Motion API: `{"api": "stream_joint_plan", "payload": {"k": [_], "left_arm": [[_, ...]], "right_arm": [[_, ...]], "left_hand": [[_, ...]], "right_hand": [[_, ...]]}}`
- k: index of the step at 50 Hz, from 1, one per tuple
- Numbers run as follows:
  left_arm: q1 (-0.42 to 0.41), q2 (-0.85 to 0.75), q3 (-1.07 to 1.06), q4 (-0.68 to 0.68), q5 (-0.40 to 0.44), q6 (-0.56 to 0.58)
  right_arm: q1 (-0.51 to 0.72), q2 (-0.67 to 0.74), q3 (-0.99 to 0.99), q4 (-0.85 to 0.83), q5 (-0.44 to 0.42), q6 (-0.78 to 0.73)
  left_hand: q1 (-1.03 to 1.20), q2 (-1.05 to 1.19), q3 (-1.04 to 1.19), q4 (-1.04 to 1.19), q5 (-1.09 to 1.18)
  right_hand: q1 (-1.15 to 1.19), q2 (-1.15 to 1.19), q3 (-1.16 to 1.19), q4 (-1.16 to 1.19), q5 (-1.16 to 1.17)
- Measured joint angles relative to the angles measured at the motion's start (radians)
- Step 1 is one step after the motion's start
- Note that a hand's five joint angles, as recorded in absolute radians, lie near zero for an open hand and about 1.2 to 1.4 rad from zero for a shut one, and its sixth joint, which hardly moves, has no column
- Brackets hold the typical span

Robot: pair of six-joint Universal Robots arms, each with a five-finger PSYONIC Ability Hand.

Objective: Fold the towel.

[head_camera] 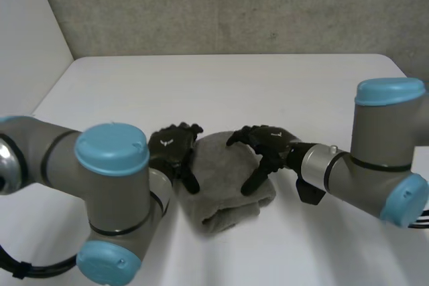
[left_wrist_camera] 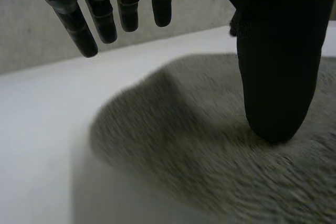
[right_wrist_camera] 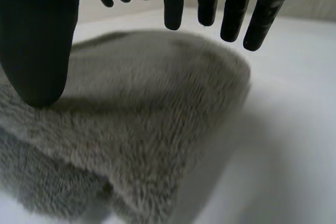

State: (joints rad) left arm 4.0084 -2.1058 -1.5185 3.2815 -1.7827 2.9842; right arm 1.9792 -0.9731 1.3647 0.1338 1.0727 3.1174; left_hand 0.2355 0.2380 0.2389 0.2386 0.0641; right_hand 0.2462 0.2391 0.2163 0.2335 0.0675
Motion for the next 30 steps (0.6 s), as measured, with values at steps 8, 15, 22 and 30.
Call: {"api": "stream_joint_plan", "payload": {"k": [8,15,22,30], "left_arm": [[-0.033,-0.070,-0.008,-0.005,-0.025,-0.038],[-0.036,-0.100,-0.004,0.001,-0.038,-0.014],[-0.029,-0.023,0.002,0.003,-0.040,0.051],[0.003,0.161,0.004,-0.009,-0.040,0.174]], "right_arm": [[-0.001,0.126,-0.103,0.048,-0.013,-0.129],[0.010,0.142,-0.108,0.039,0.014,-0.251],[0.010,0.028,-0.063,-0.041,0.025,-0.240],[-0.029,-0.193,0.019,-0.206,0.119,-0.121]], "left_hand": [[0.000,-0.001,-0.002,-0.001,-0.002],[-0.022,-0.025,-0.026,-0.026,-0.017],[-0.045,-0.052,-0.052,-0.051,-0.036],[-0.052,-0.060,-0.062,-0.061,-0.037]], "right_hand": [[0.000,0.000,0.000,0.000,-0.001],[-0.012,0.000,0.000,0.000,-0.010],[-0.016,0.000,0.000,0.000,-0.014],[-0.016,0.000,0.000,0.000,-0.014]]}}
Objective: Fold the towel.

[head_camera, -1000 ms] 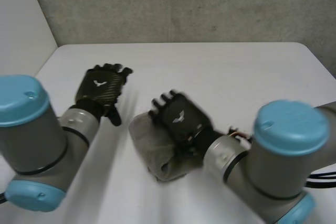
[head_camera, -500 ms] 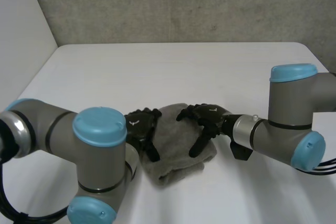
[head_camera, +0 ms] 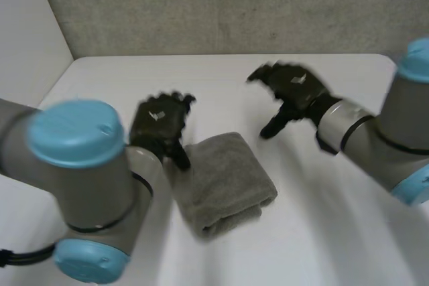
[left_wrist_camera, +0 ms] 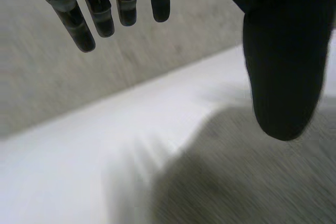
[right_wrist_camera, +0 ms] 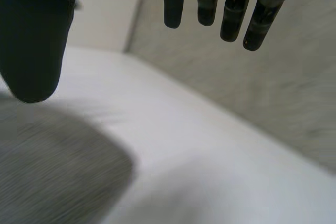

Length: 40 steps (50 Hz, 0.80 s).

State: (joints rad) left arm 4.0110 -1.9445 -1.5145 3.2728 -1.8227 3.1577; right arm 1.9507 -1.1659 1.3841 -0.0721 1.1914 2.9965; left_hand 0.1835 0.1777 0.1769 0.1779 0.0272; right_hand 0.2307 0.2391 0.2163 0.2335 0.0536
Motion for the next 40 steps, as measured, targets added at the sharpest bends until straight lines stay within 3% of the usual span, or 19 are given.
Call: {"api": "stream_joint_plan", "payload": {"k": [7,9,17,19,27,40], "left_arm": [[0.080,0.147,-0.016,-0.018,0.004,0.116],[0.120,0.225,-0.022,-0.032,0.008,0.164],[0.209,0.368,-0.001,-0.109,0.016,0.193],[0.267,0.415,0.017,-0.163,0.041,0.183],[0.333,0.459,0.046,-0.238,0.156,0.109],[0.323,0.443,0.106,-0.253,0.198,0.090]], "right_arm": [[-0.041,-0.126,0.035,-0.039,0.122,0.028],[-0.057,-0.210,0.041,-0.022,0.217,0.028],[-0.059,-0.315,0.012,0.081,0.339,0.013],[-0.057,-0.341,-0.003,0.119,0.373,0.004],[-0.052,-0.357,-0.020,0.155,0.403,-0.006],[-0.051,-0.353,-0.026,0.187,0.388,-0.007]], "left_hand": [[-0.001,-0.001,0.000,0.000,0.000],[-0.001,-0.001,0.000,0.000,0.000],[-0.001,-0.002,0.000,0.000,-0.001],[-0.001,-0.002,0.000,0.000,-0.001],[-0.001,-0.002,0.000,-0.001,-0.001],[-0.006,-0.005,-0.004,-0.005,-0.001]], "right_hand": [[0.000,0.000,0.000,0.000,0.000],[0.000,0.000,0.000,0.000,0.000],[0.000,0.000,0.000,0.000,0.000],[0.000,0.000,0.000,0.000,0.000],[0.000,0.000,0.000,0.000,0.000],[0.000,0.000,0.000,0.000,0.000]]}}
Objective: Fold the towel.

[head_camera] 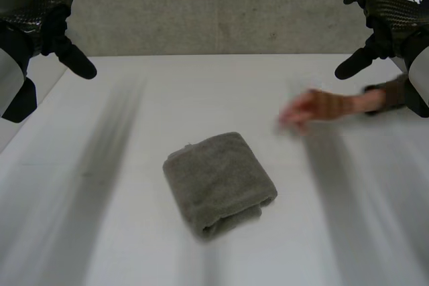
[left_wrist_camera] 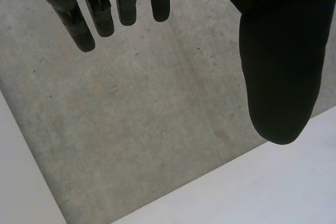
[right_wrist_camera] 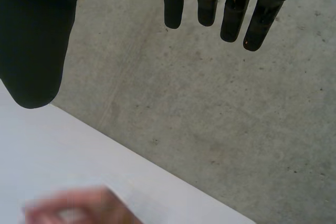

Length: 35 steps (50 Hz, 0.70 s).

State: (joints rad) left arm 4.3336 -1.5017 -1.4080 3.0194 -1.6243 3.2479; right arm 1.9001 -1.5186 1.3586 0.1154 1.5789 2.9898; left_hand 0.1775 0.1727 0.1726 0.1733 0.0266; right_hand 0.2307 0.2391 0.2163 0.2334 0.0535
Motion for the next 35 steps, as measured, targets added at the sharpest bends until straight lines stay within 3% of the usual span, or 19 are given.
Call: {"api": "stream_joint_plan", "payload": {"k": [13,35], "left_arm": [[-0.001,-0.052,0.042,-0.031,0.053,0.025],[-0.015,-0.052,0.030,-0.029,0.053,0.023]], "right_arm": [[0.007,0.002,-0.016,0.051,-0.042,0.006],[0.003,-0.006,-0.023,0.050,-0.072,0.002]], "left_hand": [[0.000,-0.002,0.000,0.000,0.000],[0.000,-0.004,-0.003,-0.003,0.000]], "right_hand": [[0.000,0.000,0.000,0.000,0.000],[0.000,0.000,0.000,0.000,0.000]]}}
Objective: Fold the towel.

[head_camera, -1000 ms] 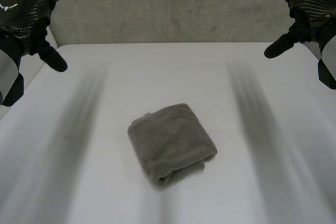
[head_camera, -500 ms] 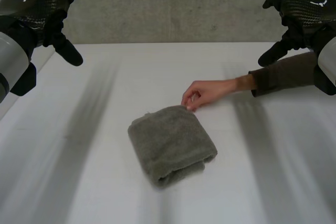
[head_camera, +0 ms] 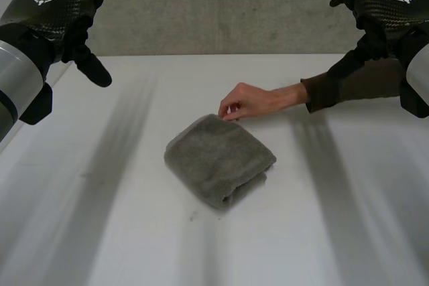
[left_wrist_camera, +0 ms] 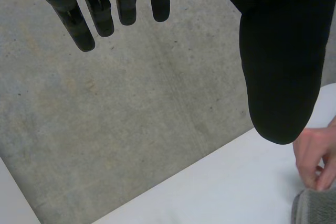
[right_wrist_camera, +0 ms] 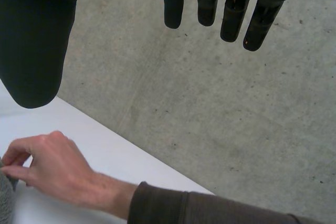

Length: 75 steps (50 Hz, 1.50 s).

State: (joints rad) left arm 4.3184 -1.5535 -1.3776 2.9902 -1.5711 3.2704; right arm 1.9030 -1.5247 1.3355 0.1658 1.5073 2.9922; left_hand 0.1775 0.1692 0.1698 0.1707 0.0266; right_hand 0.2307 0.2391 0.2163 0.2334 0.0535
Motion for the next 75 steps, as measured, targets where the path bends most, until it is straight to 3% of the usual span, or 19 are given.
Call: {"api": "stream_joint_plan", "payload": {"k": [30,75], "left_arm": [[0.006,0.004,-0.041,0.083,-0.008,0.005],[-0.006,-0.017,-0.053,0.084,-0.006,0.002]], "right_arm": [[-0.003,-0.045,0.014,-0.006,-0.004,-0.004],[-0.006,-0.038,0.025,-0.005,-0.009,-0.035]], "left_hand": [[0.000,0.000,0.000,-0.001,0.000],[0.000,0.000,0.000,-0.001,-0.001]], "right_hand": [[0.000,0.000,0.000,0.000,0.000],[0.000,0.000,0.000,0.000,0.000]]}}
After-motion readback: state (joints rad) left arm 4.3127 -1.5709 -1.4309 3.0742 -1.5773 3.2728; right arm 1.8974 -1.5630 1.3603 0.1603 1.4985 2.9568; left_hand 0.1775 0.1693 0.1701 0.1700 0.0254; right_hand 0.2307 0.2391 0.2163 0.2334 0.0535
